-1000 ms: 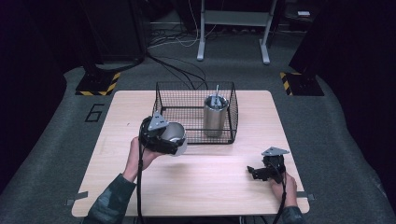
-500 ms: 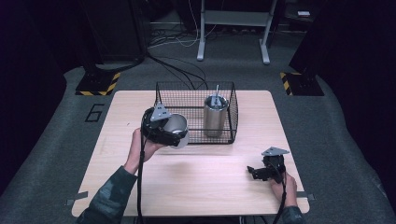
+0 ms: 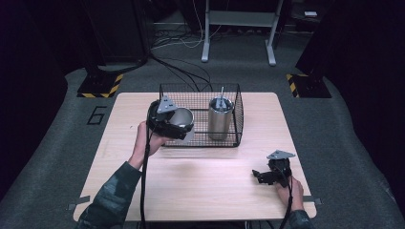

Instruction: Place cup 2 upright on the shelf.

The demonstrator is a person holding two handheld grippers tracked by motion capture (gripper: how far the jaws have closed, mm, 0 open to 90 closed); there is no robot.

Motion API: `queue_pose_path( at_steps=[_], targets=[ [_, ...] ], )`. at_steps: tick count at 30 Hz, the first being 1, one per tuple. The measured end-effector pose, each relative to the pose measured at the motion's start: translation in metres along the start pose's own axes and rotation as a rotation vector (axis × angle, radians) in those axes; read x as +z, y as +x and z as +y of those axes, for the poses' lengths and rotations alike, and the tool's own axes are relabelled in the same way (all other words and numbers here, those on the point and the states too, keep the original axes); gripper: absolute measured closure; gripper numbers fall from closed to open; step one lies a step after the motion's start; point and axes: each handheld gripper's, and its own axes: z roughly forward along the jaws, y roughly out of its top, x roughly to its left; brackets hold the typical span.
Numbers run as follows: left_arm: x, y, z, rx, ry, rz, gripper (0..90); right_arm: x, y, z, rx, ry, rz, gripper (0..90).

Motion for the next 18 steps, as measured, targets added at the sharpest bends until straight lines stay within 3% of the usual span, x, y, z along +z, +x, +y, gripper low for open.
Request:
queue_pose_path(
  at_steps=[5, 18],
  targets=[
    [0.004, 0.003, 0.005, -0.009, -0.020, 0.010, 6.4, 0.000, 0.000, 0.000, 0.002, 0.000, 0.001, 0.0],
    [0.020, 0.015, 0.021, -0.003, -0.011, 0.023, 6.4, 0.000, 0.001, 0.000, 0.007, 0.001, 0.002, 0.0]
  ],
)
